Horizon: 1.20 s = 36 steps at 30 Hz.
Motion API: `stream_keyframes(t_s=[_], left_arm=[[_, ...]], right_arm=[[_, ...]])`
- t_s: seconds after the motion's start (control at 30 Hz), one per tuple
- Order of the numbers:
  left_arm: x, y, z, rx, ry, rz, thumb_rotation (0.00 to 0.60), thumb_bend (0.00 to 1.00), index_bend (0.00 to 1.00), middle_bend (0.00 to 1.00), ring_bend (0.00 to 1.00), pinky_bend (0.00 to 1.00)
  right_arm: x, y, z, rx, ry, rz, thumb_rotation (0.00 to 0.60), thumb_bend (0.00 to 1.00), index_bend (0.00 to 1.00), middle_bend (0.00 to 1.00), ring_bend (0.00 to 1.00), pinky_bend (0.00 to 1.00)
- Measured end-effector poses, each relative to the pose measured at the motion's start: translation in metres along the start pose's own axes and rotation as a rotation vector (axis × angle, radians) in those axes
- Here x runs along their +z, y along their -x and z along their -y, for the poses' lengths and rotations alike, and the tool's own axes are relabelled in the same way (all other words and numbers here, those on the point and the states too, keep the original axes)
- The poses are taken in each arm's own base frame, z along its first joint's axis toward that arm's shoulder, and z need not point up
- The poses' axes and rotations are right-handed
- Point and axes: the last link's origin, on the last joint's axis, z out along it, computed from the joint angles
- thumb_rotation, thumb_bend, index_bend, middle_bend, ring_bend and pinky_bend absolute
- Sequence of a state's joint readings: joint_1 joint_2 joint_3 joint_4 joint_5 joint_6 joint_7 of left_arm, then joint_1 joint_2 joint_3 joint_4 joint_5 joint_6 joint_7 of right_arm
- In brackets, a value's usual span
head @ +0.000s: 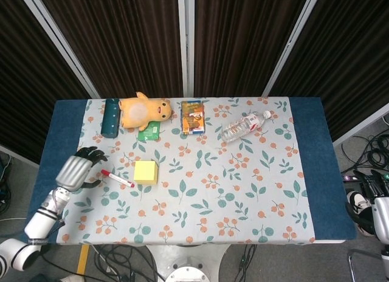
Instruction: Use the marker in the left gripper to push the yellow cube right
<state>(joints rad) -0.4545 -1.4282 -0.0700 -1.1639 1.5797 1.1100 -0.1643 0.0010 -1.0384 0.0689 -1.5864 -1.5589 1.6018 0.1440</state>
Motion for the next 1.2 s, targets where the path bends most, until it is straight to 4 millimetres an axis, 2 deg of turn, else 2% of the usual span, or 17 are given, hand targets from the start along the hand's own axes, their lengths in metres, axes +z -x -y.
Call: stream_keyframes(t_s=[0.3, 0.6, 0.9, 1.2], left_arm=[[0.025, 0.031, -0.015, 0.025, 0.063, 0.073, 0.600, 0.24, 0.44, 0.39, 0.17, 0.19], [0.037, 0.049, -0.021, 0.060, 0.066, 0.098, 0.600, 0.26, 0.49, 0.44, 0.20, 0.19], [0.040, 0.058, -0.020, 0.067, 0.035, 0.117, 0.600, 0.37, 0.51, 0.46, 0.22, 0.19], [0.032, 0.062, -0.018, 0.066, 0.028, 0.130, 0.600, 0.38, 0.53, 0.47, 0.23, 0.19]], right_arm=[[-0.002, 0.001, -0.001, 0.002, 0.007, 0.004, 0.600, 0.20, 0.16, 0.25, 0.09, 0.22], [-0.002, 0.002, -0.002, 0.002, 0.014, 0.007, 0.600, 0.20, 0.16, 0.25, 0.09, 0.22], [-0.003, 0.003, -0.003, 0.004, 0.021, 0.008, 0.600, 0.20, 0.16, 0.25, 0.09, 0.22], [-0.004, 0.002, -0.005, 0.006, 0.028, 0.005, 0.600, 0.20, 0.16, 0.25, 0.09, 0.22]])
